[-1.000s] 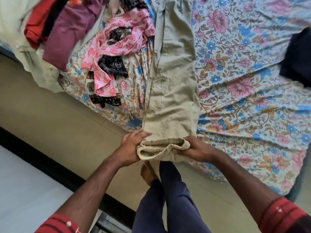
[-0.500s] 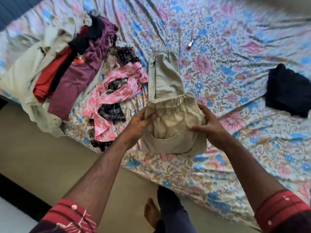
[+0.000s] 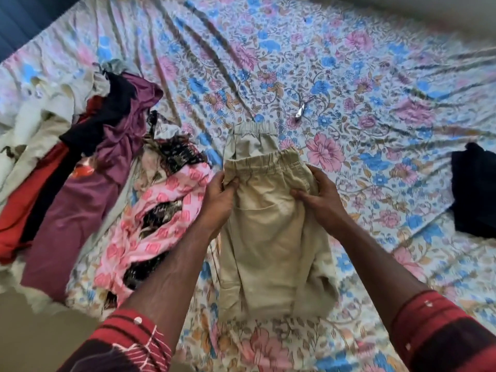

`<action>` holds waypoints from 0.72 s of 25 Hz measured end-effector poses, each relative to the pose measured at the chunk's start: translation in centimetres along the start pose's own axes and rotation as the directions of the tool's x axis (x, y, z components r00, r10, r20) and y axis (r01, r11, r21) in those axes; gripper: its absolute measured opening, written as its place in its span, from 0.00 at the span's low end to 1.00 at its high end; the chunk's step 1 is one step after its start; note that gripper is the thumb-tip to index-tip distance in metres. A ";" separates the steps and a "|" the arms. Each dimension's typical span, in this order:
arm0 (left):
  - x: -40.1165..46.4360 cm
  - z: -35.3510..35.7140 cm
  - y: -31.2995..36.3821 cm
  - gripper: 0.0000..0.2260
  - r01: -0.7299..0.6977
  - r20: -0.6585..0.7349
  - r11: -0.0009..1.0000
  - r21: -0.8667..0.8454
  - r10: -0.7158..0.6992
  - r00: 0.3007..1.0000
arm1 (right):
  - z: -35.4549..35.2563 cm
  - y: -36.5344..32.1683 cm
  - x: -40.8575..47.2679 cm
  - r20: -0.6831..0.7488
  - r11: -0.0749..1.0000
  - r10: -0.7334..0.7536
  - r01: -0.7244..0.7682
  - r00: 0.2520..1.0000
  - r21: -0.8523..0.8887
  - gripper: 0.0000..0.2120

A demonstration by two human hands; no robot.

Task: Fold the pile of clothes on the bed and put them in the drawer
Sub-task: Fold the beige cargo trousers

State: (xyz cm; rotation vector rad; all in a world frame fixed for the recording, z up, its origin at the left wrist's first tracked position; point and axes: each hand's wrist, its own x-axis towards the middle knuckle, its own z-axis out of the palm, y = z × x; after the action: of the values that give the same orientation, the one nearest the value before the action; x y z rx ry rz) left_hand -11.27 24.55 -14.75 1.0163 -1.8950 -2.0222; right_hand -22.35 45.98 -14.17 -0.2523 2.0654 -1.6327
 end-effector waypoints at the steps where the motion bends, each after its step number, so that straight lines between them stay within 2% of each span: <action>1: 2.3 0.4 0.3 0.10 -0.002 -0.028 1.000 0.004 0.002 1.000 | 0.2 -0.2 2.3 -0.004 1.000 -0.015 0.014 1.000 -0.018 0.28; 3: 7.6 0.9 0.9 0.11 0.006 -0.078 0.999 0.043 -0.002 0.997 | 0.7 -0.3 7.7 -0.019 0.998 -0.041 0.040 0.999 -0.045 0.28; 6: 15.0 1.7 1.9 0.13 0.050 -0.134 0.974 0.219 -0.021 0.991 | 2.0 0.3 15.9 -0.034 0.994 -0.055 0.051 0.998 -0.100 0.28; 8: 19.0 2.2 2.3 0.15 0.100 -0.186 0.944 0.314 -0.042 0.982 | 3.3 0.9 20.0 -0.037 0.992 -0.029 0.024 0.999 -0.122 0.30; 10: 21.1 2.8 1.7 0.21 0.105 -0.208 0.903 0.417 -0.018 0.978 | 4.5 2.2 22.2 -0.045 0.975 0.026 -0.035 0.999 -0.220 0.32; 12: 21.3 3.4 -0.6 0.31 0.076 -0.225 0.797 0.599 0.076 0.971 | 5.3 4.0 23.4 -0.089 0.941 0.034 -0.062 0.995 -0.333 0.32; 14: 18.3 4.5 -4.0 0.33 -0.053 -0.115 0.657 0.752 0.211 0.971 | 5.7 4.8 23.4 -0.122 0.922 0.011 -0.057 0.992 -0.384 0.32; 15: 16.2 4.9 -5.8 0.34 -0.159 -0.007 0.567 0.809 0.279 0.960 | 5.9 5.0 22.9 -0.135 0.888 -0.025 -0.040 0.991 -0.458 0.32; 16: 14.3 5.1 -7.3 0.34 -0.257 0.111 0.456 0.852 0.321 0.940 | 6.1 5.1 22.4 -0.139 0.805 -0.100 -0.002 0.985 -0.593 0.32; 17: 13.2 5.1 -8.6 0.35 -0.325 0.214 0.354 0.877 0.318 0.923 | 6.4 5.3 21.6 -0.094 0.655 -0.214 0.072 0.972 -0.752 0.31; 18: 12.6 4.6 -9.8 0.35 -0.363 0.284 0.287 0.886 0.282 0.916 | 6.7 5.7 20.7 0.026 0.474 -0.307 0.176 0.951 -0.863 0.30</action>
State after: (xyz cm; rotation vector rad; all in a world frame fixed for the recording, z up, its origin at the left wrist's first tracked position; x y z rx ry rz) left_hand -20.39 22.74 -28.58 0.5495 -3.0455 -0.5688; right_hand -36.08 32.71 -26.12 -0.8248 2.9170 -0.5543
